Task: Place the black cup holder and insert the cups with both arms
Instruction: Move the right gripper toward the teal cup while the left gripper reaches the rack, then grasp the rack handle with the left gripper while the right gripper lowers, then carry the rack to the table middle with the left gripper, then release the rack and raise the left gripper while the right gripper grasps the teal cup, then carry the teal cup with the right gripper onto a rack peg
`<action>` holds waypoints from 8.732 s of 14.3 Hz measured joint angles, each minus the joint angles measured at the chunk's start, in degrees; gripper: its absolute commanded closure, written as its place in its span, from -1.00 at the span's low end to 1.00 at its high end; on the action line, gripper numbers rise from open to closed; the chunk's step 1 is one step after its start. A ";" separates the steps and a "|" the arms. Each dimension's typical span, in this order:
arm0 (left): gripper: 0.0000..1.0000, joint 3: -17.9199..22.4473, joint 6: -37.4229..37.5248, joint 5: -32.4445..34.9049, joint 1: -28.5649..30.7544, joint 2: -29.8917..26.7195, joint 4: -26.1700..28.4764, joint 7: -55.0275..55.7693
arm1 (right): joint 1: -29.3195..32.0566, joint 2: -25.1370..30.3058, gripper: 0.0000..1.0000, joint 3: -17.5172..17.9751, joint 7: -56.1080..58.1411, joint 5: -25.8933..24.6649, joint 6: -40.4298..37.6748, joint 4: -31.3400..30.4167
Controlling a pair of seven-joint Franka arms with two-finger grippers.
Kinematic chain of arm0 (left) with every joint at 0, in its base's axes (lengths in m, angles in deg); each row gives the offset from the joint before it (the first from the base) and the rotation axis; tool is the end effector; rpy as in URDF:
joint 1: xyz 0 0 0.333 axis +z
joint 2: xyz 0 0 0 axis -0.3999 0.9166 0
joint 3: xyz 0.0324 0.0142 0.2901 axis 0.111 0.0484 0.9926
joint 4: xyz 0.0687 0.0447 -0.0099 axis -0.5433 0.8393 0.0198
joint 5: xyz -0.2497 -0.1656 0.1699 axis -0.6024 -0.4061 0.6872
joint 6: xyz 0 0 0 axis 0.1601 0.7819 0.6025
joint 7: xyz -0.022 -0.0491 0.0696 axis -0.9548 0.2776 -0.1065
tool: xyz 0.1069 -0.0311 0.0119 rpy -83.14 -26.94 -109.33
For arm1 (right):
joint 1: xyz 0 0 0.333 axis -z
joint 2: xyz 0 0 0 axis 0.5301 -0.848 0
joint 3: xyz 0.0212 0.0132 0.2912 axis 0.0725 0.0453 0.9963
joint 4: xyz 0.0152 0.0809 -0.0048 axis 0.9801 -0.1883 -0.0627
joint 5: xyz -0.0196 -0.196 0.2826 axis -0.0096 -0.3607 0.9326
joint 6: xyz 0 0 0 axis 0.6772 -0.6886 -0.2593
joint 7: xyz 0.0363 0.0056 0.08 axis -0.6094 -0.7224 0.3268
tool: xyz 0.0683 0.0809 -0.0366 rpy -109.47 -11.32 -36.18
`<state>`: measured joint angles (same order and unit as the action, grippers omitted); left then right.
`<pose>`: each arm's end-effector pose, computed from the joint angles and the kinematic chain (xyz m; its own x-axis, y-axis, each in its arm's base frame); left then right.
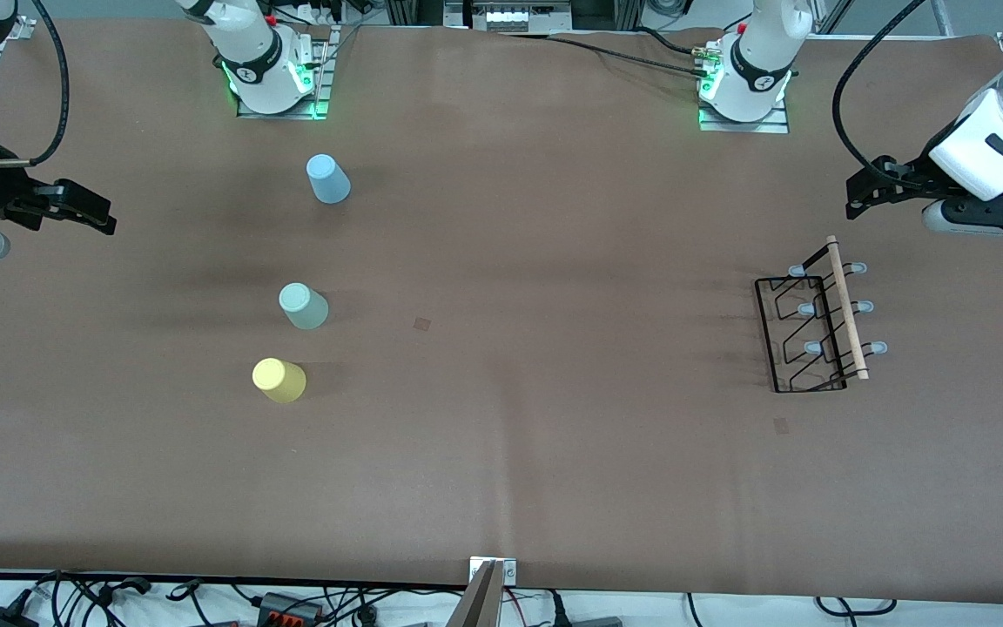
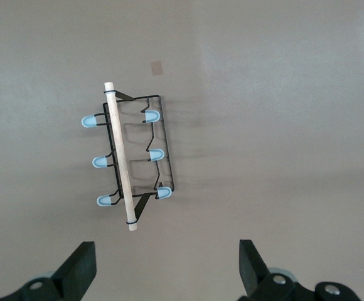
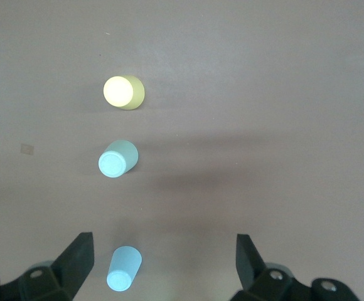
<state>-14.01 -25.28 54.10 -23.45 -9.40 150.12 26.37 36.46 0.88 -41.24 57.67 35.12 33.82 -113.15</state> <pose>0.4923 -0.0399 0.5712 0.9974 -0.0641 -0.0326 -0.0641 -0.9979 0.0025 0.5209 0.0105 0.5660 0.9964 -0.0504 -0.0686 -0.0497 -0.9987 0.0123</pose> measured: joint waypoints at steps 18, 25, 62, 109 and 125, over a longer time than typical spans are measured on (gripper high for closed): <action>-1.00 0.07 0.35 0.00 0.00 0.04 0.00 -0.02 | -0.07 -5.10 -1.00 0.07 1.75 1.79 -2.77 -0.26; -1.00 0.61 0.55 0.00 1.40 3.48 0.33 -0.02 | -0.98 0.86 -1.00 0.74 2.38 1.99 16.67 -17.32; 0.98 -0.68 -22.60 2.95 8.81 19.52 12.44 -0.50 | -8.94 -3.83 -1.00 3.39 -3.98 2.02 28.26 -27.24; -1.00 -18.73 -17.69 2.44 -19.03 34.90 -15.77 39.94 | -9.53 -15.09 0.53 3.18 -11.18 1.98 64.13 -40.88; -1.00 -14.85 16.05 2.60 9.32 18.70 -19.79 10.51 | -16.39 2.23 0.71 14.18 -39.67 2.11 35.24 -28.98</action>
<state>-28.86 -9.23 56.70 -14.13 9.30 130.33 36.88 20.07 3.11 -27.06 18.00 37.23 69.06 -142.13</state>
